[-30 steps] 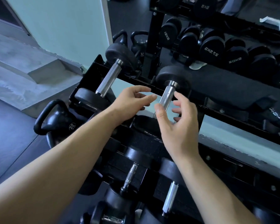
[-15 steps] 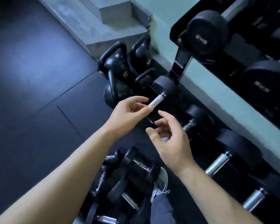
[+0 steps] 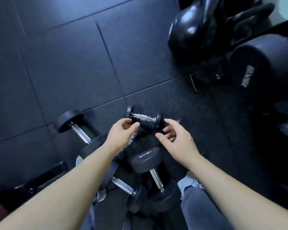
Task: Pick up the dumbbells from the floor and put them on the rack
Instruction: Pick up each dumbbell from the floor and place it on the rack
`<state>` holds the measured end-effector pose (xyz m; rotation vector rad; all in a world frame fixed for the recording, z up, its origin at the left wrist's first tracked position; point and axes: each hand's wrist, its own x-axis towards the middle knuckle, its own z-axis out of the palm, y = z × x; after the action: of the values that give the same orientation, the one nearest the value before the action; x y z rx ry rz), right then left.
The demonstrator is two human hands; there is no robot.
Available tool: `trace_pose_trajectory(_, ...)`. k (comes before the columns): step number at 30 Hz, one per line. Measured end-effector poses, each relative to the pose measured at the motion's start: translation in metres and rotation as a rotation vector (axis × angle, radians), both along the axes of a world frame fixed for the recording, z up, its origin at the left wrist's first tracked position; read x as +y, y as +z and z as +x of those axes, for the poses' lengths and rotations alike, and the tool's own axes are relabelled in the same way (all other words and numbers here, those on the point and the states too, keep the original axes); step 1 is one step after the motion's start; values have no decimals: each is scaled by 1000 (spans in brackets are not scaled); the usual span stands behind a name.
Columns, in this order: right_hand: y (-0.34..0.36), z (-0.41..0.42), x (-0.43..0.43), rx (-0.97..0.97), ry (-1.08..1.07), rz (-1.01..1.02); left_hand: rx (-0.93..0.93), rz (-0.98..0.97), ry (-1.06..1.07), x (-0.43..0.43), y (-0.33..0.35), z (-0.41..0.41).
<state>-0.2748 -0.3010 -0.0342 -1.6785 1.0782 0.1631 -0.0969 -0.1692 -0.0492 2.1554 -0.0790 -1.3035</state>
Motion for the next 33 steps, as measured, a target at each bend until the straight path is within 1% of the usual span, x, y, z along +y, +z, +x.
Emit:
trace_pose_trajectory(4, -95, 47, -4, 42, 194, -41, 40, 34, 148, 19, -94, 6)
trace_pose_trajectory(7, -159, 78, -15, 61, 362, -91, 137, -21, 348, 13, -153, 1)
trace_pose_trajectory(9, -195, 93, -26, 70, 474, -83, 156, -29, 467, 2, -180, -2)
trace_pose_trajectory(12, -231, 107, -44, 117, 642, -82, 126, -6, 625, -9, -206, 0)
trace_pose_trajectory(15, -249, 113, -56, 153, 756, -64, 158, -42, 750, -14, -222, -6)
trace_pose_trajectory(16, -252, 114, -58, 160, 781, -50, 201, -58, 800, -19, -222, -10)
trace_pose_trajectory(20, -260, 119, -64, 184, 823, 8, 476, -112, 1072, -48, -221, -15)
trace_pose_trajectory(22, -262, 121, -69, 204, 853, 9, 505, -134, 1112, -60, -225, -10)
trace_pose_trajectory(27, -268, 118, -75, 169, 854, -30, 413, -161, 1079, -68, -257, -13)
trace_pose_trajectory(30, -273, 120, -78, 158, 858, -99, 382, -178, 1071, -71, -271, -17)
trace_pose_trajectory(33, -274, 122, -79, 162, 862, -99, 362, -193, 1065, -73, -279, -17)
